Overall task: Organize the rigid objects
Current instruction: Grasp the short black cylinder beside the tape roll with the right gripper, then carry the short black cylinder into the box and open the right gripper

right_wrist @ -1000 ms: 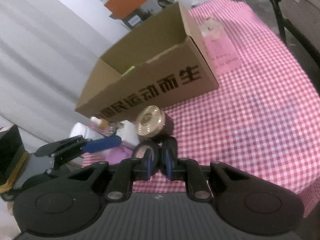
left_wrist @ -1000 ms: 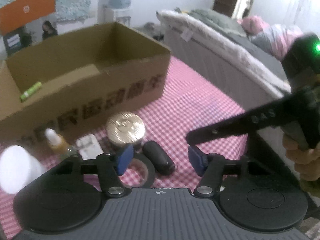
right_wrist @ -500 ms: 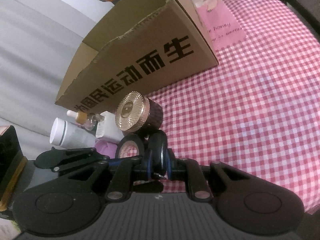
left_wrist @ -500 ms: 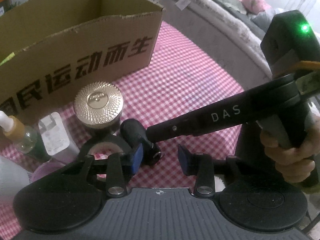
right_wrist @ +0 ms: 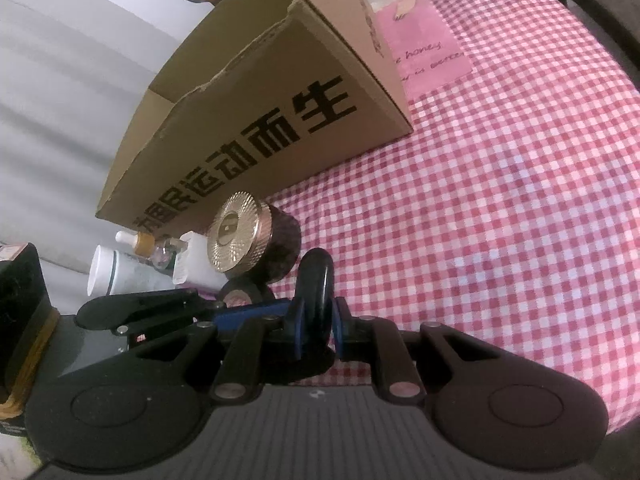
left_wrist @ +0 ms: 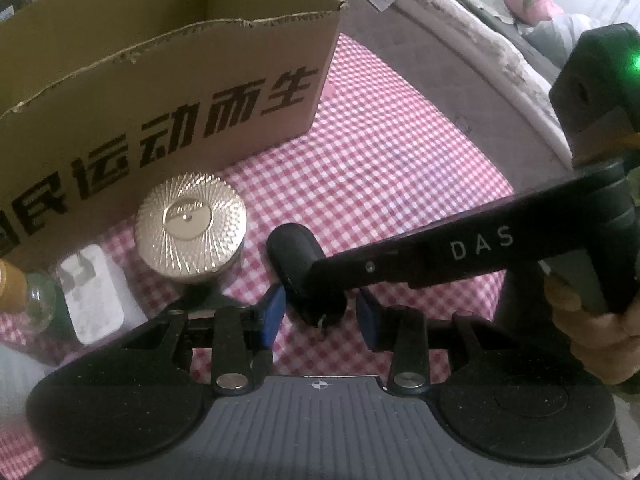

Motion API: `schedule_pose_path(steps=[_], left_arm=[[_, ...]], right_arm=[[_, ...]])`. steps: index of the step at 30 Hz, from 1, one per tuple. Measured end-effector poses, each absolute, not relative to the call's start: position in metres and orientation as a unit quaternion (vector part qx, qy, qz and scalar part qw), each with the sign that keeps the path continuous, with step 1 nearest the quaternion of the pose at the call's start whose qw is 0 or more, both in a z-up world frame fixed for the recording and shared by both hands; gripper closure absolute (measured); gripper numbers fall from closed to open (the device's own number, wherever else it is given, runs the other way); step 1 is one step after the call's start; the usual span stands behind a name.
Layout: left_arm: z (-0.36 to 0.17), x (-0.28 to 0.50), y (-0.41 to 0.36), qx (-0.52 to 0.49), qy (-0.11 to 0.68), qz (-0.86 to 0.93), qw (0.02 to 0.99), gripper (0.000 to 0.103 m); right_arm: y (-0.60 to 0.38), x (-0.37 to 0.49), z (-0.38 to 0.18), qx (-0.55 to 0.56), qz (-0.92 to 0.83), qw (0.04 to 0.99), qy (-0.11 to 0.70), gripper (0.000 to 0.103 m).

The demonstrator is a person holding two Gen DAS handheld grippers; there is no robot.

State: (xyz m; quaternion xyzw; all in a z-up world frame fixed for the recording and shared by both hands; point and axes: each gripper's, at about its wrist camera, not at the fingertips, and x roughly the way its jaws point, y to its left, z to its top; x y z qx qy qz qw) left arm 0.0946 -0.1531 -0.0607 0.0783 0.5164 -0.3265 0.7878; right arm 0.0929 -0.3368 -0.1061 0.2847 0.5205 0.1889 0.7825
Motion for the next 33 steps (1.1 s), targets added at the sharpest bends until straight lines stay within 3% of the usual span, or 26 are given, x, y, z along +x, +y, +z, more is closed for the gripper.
schedule_pose_path(steps=[25, 33], left_arm=[[-0.057, 0.097, -0.153, 0.084, 0.491, -0.322, 0.805, 0.072], [-0.015, 0.077, -0.144, 0.086, 0.436, -0.336, 0.831, 0.072]], right_arm=[[-0.329, 0.098, -0.104, 0.292, 0.188, 0.803, 0.485, 0.086], [-0.323, 0.068, -0.051, 0.271, 0.190, 0.830, 0.449, 0.086]])
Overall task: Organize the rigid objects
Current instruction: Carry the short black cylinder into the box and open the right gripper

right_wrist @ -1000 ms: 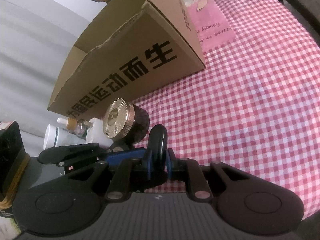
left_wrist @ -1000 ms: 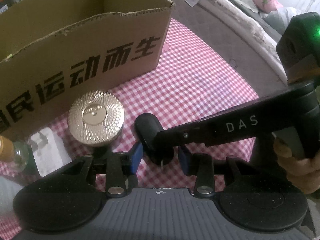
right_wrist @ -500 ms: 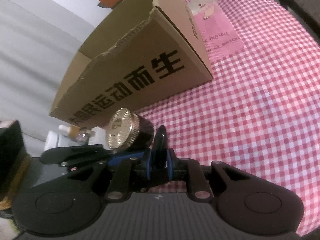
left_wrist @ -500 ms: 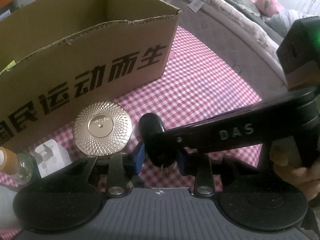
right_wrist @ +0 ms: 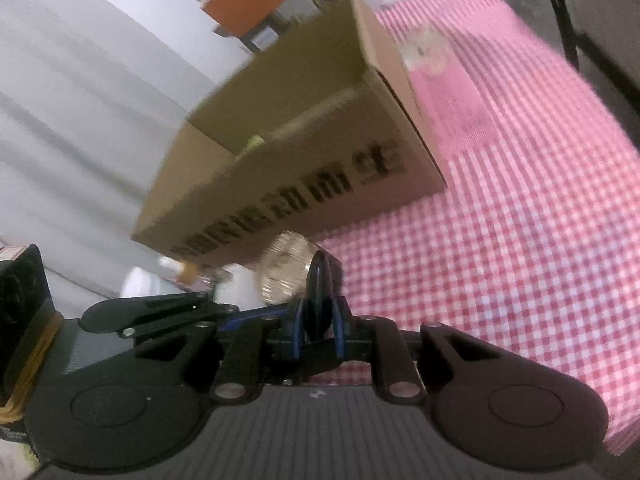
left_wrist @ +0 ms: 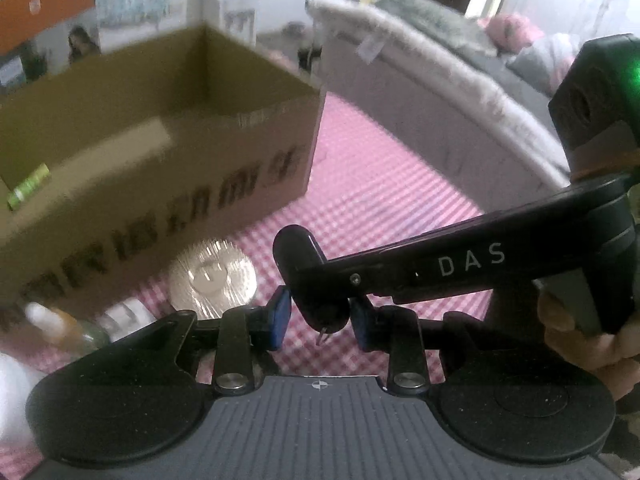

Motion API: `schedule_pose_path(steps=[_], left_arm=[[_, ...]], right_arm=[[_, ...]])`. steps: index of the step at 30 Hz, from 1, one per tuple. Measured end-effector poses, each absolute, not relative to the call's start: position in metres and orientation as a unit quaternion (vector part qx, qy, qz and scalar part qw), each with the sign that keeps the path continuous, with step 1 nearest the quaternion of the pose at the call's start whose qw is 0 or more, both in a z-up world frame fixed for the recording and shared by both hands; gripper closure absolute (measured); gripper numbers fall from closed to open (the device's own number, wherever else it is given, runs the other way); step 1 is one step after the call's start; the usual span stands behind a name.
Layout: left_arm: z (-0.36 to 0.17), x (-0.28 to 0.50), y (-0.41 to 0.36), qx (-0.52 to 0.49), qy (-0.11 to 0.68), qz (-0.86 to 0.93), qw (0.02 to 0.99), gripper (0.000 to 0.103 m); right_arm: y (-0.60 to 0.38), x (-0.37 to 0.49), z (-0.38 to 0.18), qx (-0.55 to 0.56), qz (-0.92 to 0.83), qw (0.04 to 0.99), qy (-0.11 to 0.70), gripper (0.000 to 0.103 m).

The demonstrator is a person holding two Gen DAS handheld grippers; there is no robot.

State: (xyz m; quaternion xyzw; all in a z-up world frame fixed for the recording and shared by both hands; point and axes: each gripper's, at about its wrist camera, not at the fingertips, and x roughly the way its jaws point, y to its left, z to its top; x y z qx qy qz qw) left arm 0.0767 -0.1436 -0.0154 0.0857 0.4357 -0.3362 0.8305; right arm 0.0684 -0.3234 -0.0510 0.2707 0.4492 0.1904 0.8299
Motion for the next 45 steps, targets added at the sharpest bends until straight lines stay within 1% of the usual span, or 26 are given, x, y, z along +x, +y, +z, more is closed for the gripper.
schedule_pose_path(steps=[4, 10, 15, 19, 22, 30, 36, 42, 45], left_arm=[[0.017, 0.071, -0.127, 0.082, 0.394, -0.329, 0.855, 0.072], [0.056, 0.083, -0.091, 0.070, 0.350, -0.286, 0.889, 0.072], [0.067, 0.121, -0.064, 0.045, 0.361, -0.243, 0.899, 0.072], [0.059, 0.163, -0.046, 0.025, 0.394, -0.217, 0.893, 0.072], [0.048, 0.192, -0.038, 0.019, 0.420, -0.201, 0.885, 0.072], [0.021, 0.237, -0.024, 0.039, 0.463, -0.163, 0.871, 0.071], [0.013, 0.248, -0.016, 0.036, 0.472, -0.140, 0.870, 0.069], [0.015, 0.248, -0.013, 0.030, 0.469, -0.134, 0.873, 0.059], [0.016, 0.248, -0.010, 0.024, 0.466, -0.133, 0.874, 0.057]], right_arm=[[-0.309, 0.062, -0.010, 0.244, 0.208, 0.852, 0.414, 0.086], [-0.276, 0.092, 0.037, 0.209, 0.260, 0.862, 0.381, 0.086], [-0.242, 0.147, 0.053, 0.192, 0.302, 0.848, 0.390, 0.086], [-0.220, 0.204, 0.044, 0.200, 0.319, 0.820, 0.431, 0.086], [-0.208, 0.240, 0.026, 0.214, 0.320, 0.797, 0.466, 0.086], [-0.187, 0.320, -0.025, 0.253, 0.310, 0.736, 0.546, 0.086], [-0.172, 0.347, -0.049, 0.263, 0.308, 0.712, 0.573, 0.086], [-0.166, 0.357, -0.066, 0.272, 0.299, 0.697, 0.592, 0.085], [-0.166, 0.359, -0.069, 0.277, 0.297, 0.695, 0.593, 0.085]])
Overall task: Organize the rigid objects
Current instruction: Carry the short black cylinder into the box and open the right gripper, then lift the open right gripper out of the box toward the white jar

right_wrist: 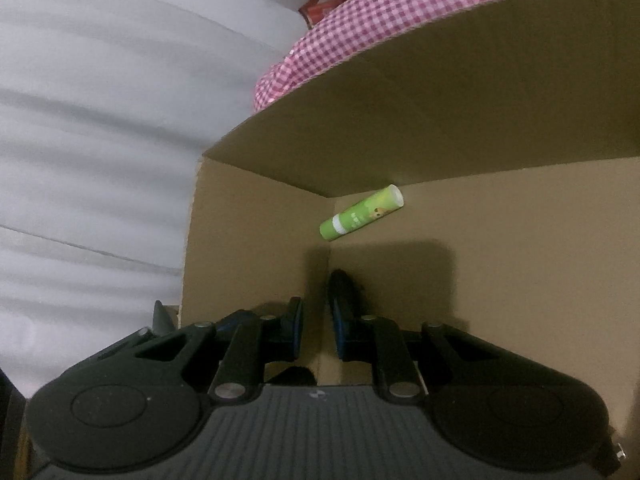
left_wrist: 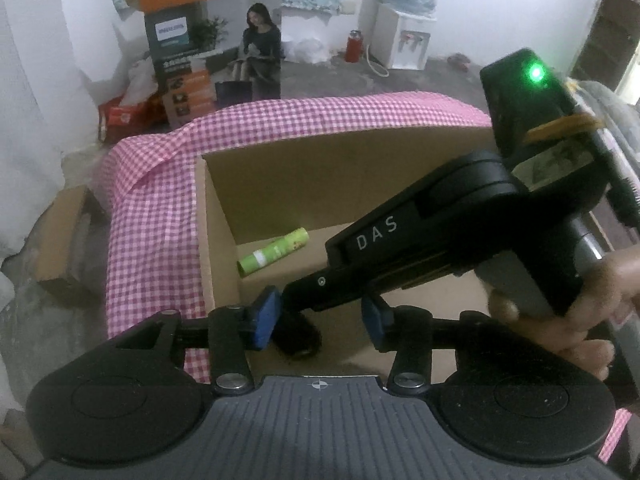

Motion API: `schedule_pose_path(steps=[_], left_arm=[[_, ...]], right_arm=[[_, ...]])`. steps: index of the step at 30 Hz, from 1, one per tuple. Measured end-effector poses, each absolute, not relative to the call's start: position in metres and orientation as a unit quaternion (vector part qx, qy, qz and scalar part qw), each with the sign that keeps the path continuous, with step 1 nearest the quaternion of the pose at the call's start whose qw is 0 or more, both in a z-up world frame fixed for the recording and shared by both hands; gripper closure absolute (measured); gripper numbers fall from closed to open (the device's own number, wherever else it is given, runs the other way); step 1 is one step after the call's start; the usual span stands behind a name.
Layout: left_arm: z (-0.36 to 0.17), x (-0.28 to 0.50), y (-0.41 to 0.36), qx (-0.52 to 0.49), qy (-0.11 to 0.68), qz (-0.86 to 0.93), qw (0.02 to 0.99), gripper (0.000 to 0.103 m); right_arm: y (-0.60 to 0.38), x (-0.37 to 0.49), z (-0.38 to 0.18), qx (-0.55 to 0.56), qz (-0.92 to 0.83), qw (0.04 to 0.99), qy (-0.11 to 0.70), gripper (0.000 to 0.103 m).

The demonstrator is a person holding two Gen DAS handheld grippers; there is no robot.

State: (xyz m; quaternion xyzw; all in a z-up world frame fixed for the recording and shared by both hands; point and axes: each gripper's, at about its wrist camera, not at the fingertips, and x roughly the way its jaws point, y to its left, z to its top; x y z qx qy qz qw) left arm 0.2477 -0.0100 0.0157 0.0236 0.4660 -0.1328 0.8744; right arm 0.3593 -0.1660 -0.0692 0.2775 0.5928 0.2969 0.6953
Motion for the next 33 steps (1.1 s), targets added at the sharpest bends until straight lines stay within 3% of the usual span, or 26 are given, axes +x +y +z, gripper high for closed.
schedule_pose_path(steps=[9, 20, 23, 25, 26, 33], left_arm=[[0.036, 0.231, -0.007, 0.013, 0.437, -0.135, 0.889, 0.050], [0.084, 0.168, -0.006, 0.014, 0.365, -0.167, 0.916, 0.033], [0.094, 0.147, -0.007, 0.018, 0.348, -0.175, 0.921, 0.024], [0.098, 0.130, -0.007, 0.022, 0.335, -0.177, 0.925, 0.018], [0.100, 0.123, -0.007, 0.024, 0.330, -0.178, 0.927, 0.014], [0.091, 0.079, -0.002, 0.029, 0.316, -0.175, 0.932, 0.004]], right_arm=[[-0.175, 0.345, -0.057, 0.281, 0.296, 0.710, 0.574, 0.084], [-0.210, 0.273, 0.020, 0.249, 0.323, 0.773, 0.486, 0.083], [-0.223, 0.242, 0.044, 0.240, 0.327, 0.795, 0.451, 0.074], [-0.230, 0.221, 0.057, 0.235, 0.326, 0.810, 0.428, 0.048], [-0.233, 0.209, 0.062, 0.232, 0.324, 0.819, 0.414, 0.044], [-0.248, 0.130, 0.076, 0.207, 0.299, 0.865, 0.346, 0.038]])
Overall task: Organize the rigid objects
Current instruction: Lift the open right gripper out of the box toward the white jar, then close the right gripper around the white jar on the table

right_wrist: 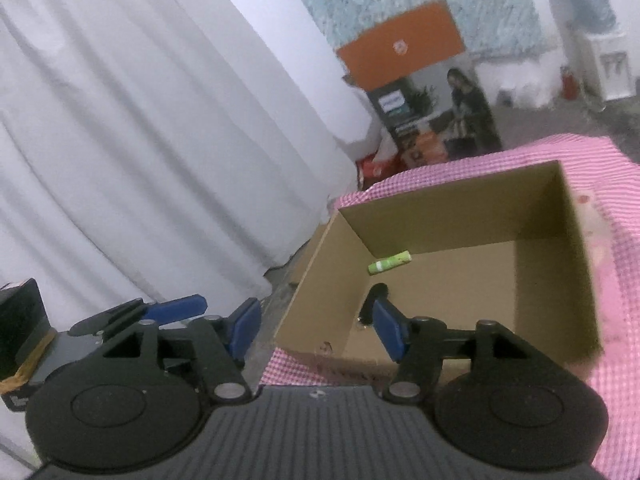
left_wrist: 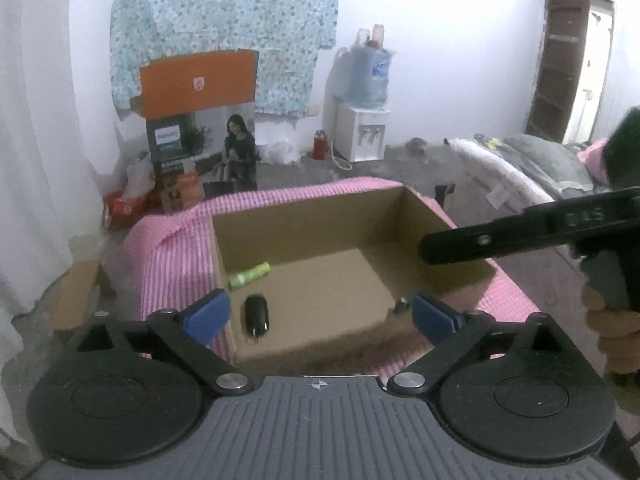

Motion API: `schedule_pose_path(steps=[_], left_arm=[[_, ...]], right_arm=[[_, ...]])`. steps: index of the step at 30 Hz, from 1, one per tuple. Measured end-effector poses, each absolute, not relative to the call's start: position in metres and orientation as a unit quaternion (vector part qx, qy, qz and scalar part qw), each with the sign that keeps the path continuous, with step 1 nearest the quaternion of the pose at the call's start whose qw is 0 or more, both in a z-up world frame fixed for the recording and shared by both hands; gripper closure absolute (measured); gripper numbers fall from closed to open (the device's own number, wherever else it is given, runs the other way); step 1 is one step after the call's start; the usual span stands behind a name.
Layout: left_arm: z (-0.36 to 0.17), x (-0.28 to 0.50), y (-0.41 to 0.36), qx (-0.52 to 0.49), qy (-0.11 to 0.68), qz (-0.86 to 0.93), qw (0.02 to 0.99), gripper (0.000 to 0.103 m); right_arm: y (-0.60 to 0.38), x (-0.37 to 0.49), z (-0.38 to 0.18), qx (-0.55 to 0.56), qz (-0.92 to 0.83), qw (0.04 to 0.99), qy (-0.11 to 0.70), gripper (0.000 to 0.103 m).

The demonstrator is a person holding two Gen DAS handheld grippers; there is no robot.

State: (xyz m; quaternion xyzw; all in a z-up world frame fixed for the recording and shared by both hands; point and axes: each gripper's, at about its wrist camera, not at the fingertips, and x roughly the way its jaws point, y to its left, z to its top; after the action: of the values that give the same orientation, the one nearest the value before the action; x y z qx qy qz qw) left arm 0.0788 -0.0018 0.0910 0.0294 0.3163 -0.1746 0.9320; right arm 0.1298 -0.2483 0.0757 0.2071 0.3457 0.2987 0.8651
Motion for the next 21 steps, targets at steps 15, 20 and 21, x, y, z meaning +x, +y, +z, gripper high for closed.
schedule_pose_path(steps=[15, 20, 21], left_arm=[[0.018, 0.058, -0.004, 0.060, 0.369, -0.137, 0.917, 0.006], [0.003, 0.061, 0.002, 0.061, 0.373, -0.139, 0.916, 0.012], [0.001, 0.062, 0.003, 0.061, 0.373, -0.139, 0.915, 0.016]], right_arm=[[-0.207, 0.082, 0.030, 0.218, 0.290, 0.857, 0.367, 0.047], [-0.184, 0.090, 0.015, 0.203, 0.293, 0.847, 0.394, 0.051], [-0.181, 0.091, 0.013, 0.200, 0.293, 0.845, 0.399, 0.051]])
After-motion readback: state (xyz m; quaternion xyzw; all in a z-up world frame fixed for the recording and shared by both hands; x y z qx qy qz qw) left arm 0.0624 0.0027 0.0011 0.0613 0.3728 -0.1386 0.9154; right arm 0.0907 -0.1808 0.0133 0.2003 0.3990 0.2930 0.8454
